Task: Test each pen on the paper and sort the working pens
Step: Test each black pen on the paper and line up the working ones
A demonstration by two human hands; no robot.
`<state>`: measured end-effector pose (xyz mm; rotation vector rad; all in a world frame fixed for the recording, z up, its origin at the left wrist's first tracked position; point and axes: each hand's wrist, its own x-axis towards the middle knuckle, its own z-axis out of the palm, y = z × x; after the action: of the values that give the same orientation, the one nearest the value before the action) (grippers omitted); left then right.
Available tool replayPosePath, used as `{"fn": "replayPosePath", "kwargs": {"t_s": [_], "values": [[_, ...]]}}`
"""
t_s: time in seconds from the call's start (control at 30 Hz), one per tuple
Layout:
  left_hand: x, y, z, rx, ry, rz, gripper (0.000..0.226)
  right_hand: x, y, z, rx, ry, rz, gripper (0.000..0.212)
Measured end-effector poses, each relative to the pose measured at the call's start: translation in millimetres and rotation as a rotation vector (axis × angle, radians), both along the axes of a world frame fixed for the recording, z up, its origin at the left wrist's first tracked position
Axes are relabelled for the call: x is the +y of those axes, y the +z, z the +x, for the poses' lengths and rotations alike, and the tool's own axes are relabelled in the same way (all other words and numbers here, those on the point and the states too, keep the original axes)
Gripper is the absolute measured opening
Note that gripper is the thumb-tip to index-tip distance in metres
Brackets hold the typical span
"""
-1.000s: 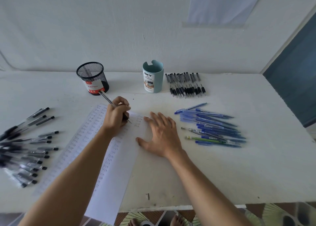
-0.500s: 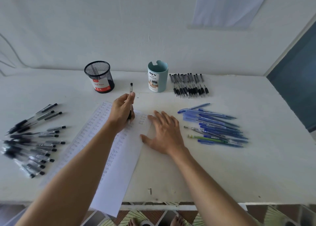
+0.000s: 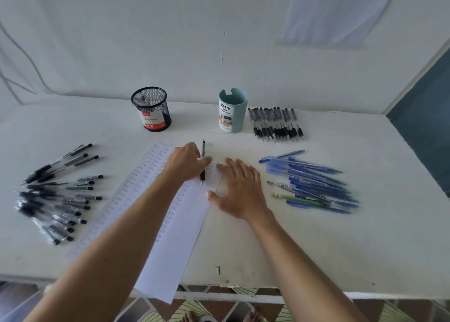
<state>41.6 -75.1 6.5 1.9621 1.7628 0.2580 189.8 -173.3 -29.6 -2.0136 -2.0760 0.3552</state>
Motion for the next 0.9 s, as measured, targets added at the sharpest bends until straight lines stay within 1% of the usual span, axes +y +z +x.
{"fn": "replayPosePath", "kwargs": {"t_s": [0.1, 0.2, 0.27, 0.3, 0.37, 0.43, 0.47, 0.6, 0.7, 0.83, 0.9], "values": [[-1, 3, -9, -0.019, 0.076, 0.061, 0.034, 0, 0, 0, 0.006, 0.0, -0.004, 0.079], [-3, -2, -28, 0.006, 0.196, 0.253, 0.024, 2, 2, -2, 0.047, -0.029, -0.006, 0.078], [-5, -12, -38, 0.067, 0.191, 0.376, 0.03, 8, 5, -5, 0.127, -0.091, 0.001, 0.066], [-7, -18, -42, 0.106, 0.172, 0.387, 0.038, 12, 8, -7, 0.162, -0.134, 0.003, 0.057], [-9, -30, -49, 0.174, 0.135, 0.296, 0.054, 22, 15, -13, 0.191, -0.224, -0.014, 0.044], [-9, -39, -55, 0.218, 0.099, 0.195, 0.062, 31, 21, -23, 0.176, -0.295, -0.046, 0.045], [-8, -43, -57, 0.23, 0.083, 0.178, 0.064, 35, 23, -27, 0.146, -0.315, -0.05, 0.048], [-9, -44, -59, 0.245, 0.074, 0.185, 0.062, 48, 24, -39, 0.052, -0.342, 0.002, 0.048], [-10, -43, -58, 0.255, 0.086, 0.201, 0.061, 54, 22, -41, 0.063, -0.374, 0.043, 0.042], [-10, -43, -58, 0.256, 0.087, 0.211, 0.061, 54, 20, -38, 0.098, -0.414, 0.108, 0.024], [-9, -44, -58, 0.261, 0.087, 0.211, 0.061, 51, 18, -33, 0.118, -0.447, 0.132, 0.022]]}}
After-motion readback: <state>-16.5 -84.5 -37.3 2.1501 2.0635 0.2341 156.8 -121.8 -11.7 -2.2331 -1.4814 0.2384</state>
